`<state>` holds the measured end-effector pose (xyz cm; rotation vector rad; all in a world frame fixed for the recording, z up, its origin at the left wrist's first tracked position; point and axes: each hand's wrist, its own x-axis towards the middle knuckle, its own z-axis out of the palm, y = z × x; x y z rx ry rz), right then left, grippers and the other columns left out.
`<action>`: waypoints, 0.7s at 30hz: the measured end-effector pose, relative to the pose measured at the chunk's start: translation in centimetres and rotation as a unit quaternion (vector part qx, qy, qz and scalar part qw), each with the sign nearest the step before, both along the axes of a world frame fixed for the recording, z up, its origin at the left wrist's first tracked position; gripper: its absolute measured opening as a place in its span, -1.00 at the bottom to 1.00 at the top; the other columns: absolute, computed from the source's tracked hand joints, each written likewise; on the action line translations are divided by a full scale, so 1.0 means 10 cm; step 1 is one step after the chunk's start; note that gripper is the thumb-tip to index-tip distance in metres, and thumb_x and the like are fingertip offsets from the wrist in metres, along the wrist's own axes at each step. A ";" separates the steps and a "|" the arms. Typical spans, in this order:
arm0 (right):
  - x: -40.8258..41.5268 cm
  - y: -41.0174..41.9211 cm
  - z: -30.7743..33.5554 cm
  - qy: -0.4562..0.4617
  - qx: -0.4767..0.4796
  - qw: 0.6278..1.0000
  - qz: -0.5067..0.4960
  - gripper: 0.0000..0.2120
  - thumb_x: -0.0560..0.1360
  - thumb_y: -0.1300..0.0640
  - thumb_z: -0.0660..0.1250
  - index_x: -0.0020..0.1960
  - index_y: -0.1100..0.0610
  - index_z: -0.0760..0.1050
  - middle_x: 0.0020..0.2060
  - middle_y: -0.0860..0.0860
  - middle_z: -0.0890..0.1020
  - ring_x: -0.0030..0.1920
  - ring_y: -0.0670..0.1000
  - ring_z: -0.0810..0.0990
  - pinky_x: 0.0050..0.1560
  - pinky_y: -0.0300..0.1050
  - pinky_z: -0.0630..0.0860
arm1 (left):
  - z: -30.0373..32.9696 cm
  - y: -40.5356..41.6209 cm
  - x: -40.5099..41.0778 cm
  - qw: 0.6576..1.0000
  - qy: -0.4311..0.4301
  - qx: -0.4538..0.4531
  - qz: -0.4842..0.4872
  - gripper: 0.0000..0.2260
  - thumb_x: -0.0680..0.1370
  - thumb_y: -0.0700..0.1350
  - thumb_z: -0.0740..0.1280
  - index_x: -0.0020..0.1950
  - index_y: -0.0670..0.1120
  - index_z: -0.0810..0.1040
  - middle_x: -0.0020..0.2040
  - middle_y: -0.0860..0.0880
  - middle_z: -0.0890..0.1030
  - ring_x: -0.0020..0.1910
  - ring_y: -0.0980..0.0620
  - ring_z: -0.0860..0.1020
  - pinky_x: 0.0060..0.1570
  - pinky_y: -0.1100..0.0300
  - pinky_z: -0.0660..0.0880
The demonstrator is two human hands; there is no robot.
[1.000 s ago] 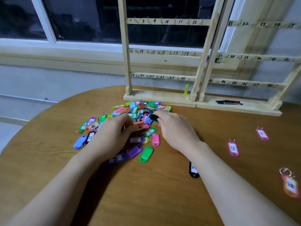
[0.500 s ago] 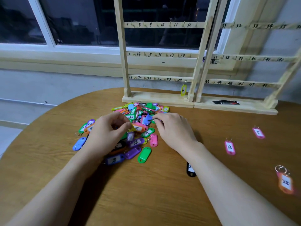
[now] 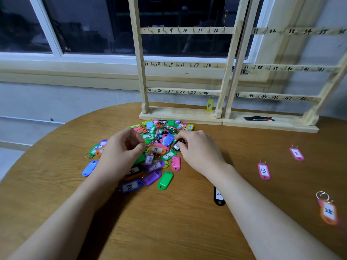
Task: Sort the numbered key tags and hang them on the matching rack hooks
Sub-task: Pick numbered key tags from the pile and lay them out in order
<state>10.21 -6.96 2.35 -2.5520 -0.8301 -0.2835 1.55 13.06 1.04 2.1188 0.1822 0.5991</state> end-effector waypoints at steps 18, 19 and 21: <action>0.14 0.03 -0.12 0.114 0.063 0.991 -0.030 -0.82 0.63 0.08 0.30 -0.03 0.02 0.68 -0.14 -0.09 0.67 -0.15 -0.13 0.58 -0.21 -0.17 0.53 | -0.02 0.04 0.01 0.996 -0.026 0.077 0.030 -0.86 0.54 -0.11 0.46 -0.14 -0.02 0.52 -0.34 0.03 0.53 -0.38 0.10 0.41 -0.33 0.19 0.34; 0.14 0.04 -0.12 0.119 0.071 0.990 -0.031 -0.80 0.63 0.09 0.29 -0.06 0.03 0.68 -0.13 -0.08 0.68 -0.13 -0.13 0.57 -0.20 -0.17 0.53 | -0.02 0.05 0.02 0.996 -0.033 0.075 0.029 -0.86 0.55 -0.13 0.45 -0.09 -0.02 0.50 -0.34 0.02 0.50 -0.38 0.09 0.39 -0.34 0.20 0.32; 0.15 0.06 -0.13 0.137 0.090 0.986 -0.027 -0.78 0.63 0.11 0.28 -0.11 0.04 0.67 -0.15 -0.08 0.68 -0.10 -0.09 0.60 -0.19 -0.14 0.56 | -0.02 0.06 0.02 0.997 -0.036 0.068 0.020 -0.86 0.57 -0.15 0.43 0.00 -0.01 0.48 -0.32 -0.06 0.49 -0.37 0.03 0.39 -0.33 0.19 0.32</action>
